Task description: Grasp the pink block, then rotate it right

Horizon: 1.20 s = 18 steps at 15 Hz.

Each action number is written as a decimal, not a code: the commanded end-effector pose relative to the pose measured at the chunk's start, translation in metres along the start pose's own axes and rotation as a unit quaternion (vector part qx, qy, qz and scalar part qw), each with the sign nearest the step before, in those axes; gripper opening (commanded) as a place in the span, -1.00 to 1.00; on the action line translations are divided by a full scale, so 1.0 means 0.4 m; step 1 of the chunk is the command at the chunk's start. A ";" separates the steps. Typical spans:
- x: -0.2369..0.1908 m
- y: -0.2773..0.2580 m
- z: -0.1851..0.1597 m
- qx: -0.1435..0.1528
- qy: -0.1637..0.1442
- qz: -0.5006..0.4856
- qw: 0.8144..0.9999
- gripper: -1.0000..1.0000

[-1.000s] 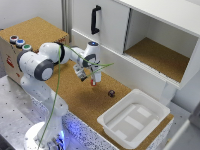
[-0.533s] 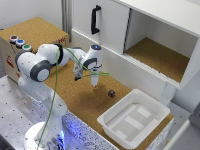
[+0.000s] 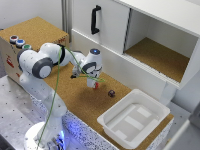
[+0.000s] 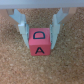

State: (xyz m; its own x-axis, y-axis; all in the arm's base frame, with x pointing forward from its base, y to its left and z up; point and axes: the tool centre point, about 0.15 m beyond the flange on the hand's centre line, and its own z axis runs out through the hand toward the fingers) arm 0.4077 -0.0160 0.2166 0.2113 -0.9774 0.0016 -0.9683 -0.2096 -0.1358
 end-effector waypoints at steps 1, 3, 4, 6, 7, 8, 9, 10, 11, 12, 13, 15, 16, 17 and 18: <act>0.024 -0.067 0.038 -0.032 -0.021 0.018 0.999 1.00; 0.001 -0.008 -0.005 0.005 -0.003 -0.012 1.000 1.00; -0.005 0.003 -0.024 0.001 0.009 -0.022 1.000 1.00; -0.017 0.023 -0.057 -0.006 0.025 -0.053 0.998 1.00; -0.034 0.036 -0.085 -0.017 0.032 -0.082 0.996 1.00; -0.046 0.049 -0.108 -0.014 0.041 -0.102 0.994 1.00; -0.054 0.055 -0.128 -0.012 0.050 -0.124 0.991 1.00; -0.061 0.062 -0.150 -0.008 0.056 -0.156 0.986 1.00; -0.071 0.073 -0.174 -0.013 0.069 -0.177 0.982 1.00; -0.081 0.075 -0.191 -0.014 0.071 -0.212 0.975 1.00; -0.095 0.076 -0.208 -0.019 0.075 -0.249 0.965 1.00; -0.142 0.061 -0.241 -0.034 0.089 -0.342 0.935 1.00; -0.173 0.046 -0.251 -0.030 0.092 -0.397 0.913 1.00; -0.195 0.039 -0.256 -0.039 0.099 -0.427 0.898 1.00; -0.232 0.026 -0.261 -0.046 0.105 -0.478 0.871 1.00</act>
State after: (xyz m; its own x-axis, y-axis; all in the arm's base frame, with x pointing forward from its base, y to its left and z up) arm 0.3802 0.0191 0.2925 0.7507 -0.6380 0.1715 -0.6389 -0.7672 -0.0572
